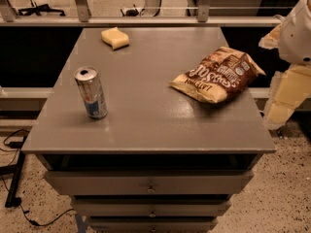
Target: Knock redbull can over
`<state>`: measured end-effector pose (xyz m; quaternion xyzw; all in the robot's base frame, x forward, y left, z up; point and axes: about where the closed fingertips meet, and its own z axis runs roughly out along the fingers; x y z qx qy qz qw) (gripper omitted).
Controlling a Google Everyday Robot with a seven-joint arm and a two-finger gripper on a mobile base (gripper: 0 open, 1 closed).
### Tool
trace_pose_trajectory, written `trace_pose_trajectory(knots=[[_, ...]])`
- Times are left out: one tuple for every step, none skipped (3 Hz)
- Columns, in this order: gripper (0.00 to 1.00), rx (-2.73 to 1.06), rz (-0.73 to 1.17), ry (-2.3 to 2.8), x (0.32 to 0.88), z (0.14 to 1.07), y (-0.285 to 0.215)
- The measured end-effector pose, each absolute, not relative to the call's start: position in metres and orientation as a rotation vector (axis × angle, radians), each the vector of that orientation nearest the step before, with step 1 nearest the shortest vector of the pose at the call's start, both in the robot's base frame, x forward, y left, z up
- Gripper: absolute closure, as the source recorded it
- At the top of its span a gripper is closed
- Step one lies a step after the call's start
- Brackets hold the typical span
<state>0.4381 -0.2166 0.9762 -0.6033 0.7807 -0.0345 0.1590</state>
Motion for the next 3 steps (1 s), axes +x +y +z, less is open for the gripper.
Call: trace_pose_trajectory(knots=[[0.00, -1.725, -0.099, 2.232, 0.438, 0.976, -0.217], [0.00, -1.737, -0.008, 2.163, 0.442, 0.971, -0.207], [0.00, -1.759, 0.200, 1.999, 0.459, 0.949, -0.174]])
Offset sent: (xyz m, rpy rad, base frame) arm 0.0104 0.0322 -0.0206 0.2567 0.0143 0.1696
